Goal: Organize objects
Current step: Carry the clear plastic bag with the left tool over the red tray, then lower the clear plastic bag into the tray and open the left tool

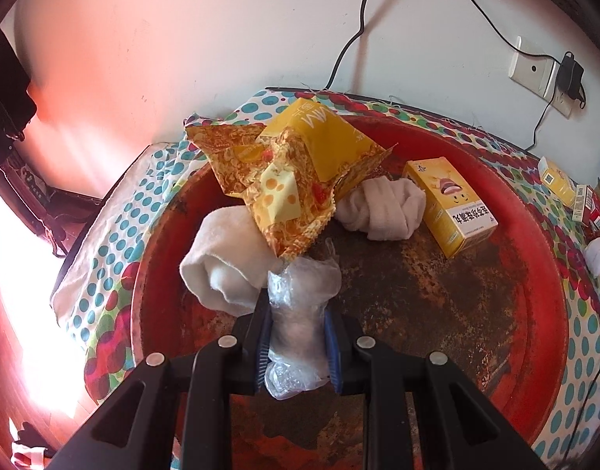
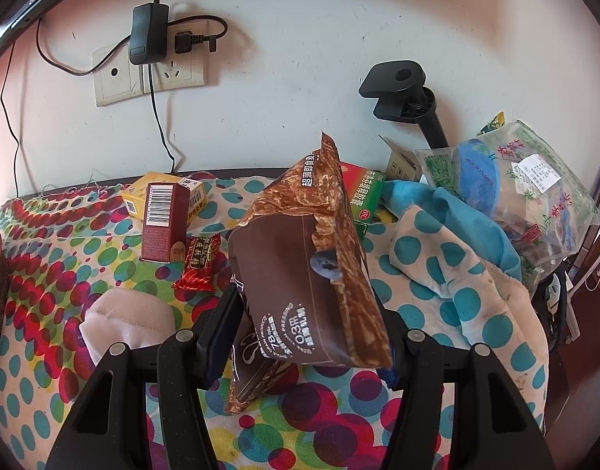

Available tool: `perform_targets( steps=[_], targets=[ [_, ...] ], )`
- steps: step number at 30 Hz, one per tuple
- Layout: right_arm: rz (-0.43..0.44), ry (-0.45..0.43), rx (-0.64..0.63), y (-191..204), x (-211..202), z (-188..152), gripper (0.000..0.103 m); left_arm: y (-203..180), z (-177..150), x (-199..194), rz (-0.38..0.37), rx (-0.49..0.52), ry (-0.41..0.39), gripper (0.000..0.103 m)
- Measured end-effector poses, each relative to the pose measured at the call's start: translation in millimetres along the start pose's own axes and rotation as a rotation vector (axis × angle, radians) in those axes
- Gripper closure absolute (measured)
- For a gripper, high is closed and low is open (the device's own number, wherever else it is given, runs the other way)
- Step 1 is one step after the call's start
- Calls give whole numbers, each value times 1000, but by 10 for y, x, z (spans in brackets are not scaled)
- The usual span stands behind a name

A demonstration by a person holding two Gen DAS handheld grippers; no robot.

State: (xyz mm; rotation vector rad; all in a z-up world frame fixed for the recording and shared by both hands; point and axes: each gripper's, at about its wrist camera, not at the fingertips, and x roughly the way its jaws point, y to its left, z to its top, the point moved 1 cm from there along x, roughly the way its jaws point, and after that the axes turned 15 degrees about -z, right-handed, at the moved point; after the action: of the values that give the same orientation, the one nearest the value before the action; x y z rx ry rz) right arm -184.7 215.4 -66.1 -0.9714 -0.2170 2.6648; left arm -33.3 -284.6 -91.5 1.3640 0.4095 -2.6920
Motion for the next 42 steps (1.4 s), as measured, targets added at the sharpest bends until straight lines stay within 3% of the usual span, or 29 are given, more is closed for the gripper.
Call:
perform_targets(
  steps=[9,17,23,27,34,39,42],
  targets=[
    [-4,1,2,9,-5,1,46,94,-84,-96,-34,-23,-13,72],
    [-6,2,1,15,-1,3,46,42,-173,-236,-13,10,-37,49],
    [-9,1,3,12,-2,3,46,14,-222,-550,-5,-37,-133,49],
    [-18,-1,-4,20,-7,4,46,-321,-161,-652,2,17,-191,48],
    [-44,-8,-24,61,-31,16,46,-946,-87,-484,-98,85,-210,48],
    [-65,-16,-42,102,-45,15,46,-1047,-163,-390,-101,135,-212,48],
    [-91,-30,-25,79,-73,11,46,-954,-177,-324,-98,98,-214,48]
  ],
)
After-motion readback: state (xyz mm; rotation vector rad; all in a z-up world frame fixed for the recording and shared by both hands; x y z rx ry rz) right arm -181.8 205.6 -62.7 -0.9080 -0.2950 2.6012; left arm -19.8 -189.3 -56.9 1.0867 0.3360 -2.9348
